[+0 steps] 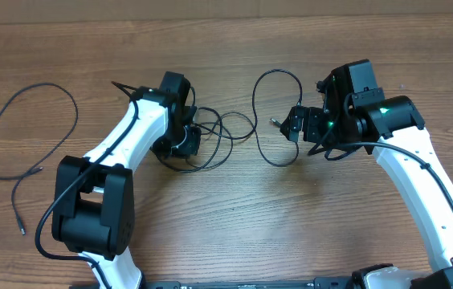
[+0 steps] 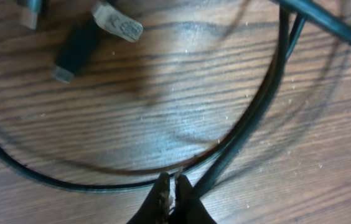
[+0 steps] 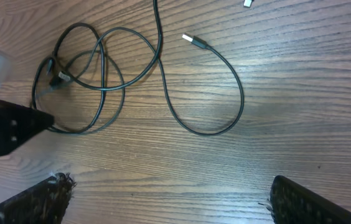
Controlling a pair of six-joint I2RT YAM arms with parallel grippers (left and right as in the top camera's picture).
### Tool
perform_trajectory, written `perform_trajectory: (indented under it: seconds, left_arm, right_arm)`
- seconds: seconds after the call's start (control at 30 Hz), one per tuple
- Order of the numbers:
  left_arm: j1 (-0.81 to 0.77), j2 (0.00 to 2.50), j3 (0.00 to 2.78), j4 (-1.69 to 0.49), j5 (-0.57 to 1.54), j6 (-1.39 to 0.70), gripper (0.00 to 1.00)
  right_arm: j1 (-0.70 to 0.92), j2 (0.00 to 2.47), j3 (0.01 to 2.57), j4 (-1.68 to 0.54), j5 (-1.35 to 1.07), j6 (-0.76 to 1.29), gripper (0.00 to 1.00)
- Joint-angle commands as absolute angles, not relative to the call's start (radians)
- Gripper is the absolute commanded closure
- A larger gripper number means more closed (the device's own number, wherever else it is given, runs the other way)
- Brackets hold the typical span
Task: Untangle cables
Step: 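Grasp a cable with the left gripper and pull it to the left side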
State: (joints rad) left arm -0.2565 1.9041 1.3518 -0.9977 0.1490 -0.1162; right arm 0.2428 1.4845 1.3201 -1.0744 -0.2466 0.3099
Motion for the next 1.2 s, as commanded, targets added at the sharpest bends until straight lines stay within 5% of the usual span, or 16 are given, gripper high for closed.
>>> perform_trajectory:
  seconds: [0.0, 0.47, 0.8, 1.17]
  left_arm:
    - [-0.253, 1.907, 1.496, -1.04, 0.142, -0.109, 0.96]
    - [-0.256, 1.906, 2.434, -1.505, 0.15, -0.047, 0.96]
    - [-0.255, 1.848, 2.853, -1.563, 0.246, -0.043, 0.95]
    - [-0.19, 1.795, 2.886, -1.579, -0.335, -0.144, 0.96]
  right_arm:
    - [0.245, 1.487, 1.33, -1.072, -0.236, 0.309, 0.0]
    - [0.245, 1.487, 1.33, -1.068, -0.236, 0.309, 0.0]
    - [0.245, 1.487, 1.33, -1.065, -0.236, 0.309, 0.0]
    - [0.245, 1.487, 1.33, -1.058, -0.236, 0.308, 0.0]
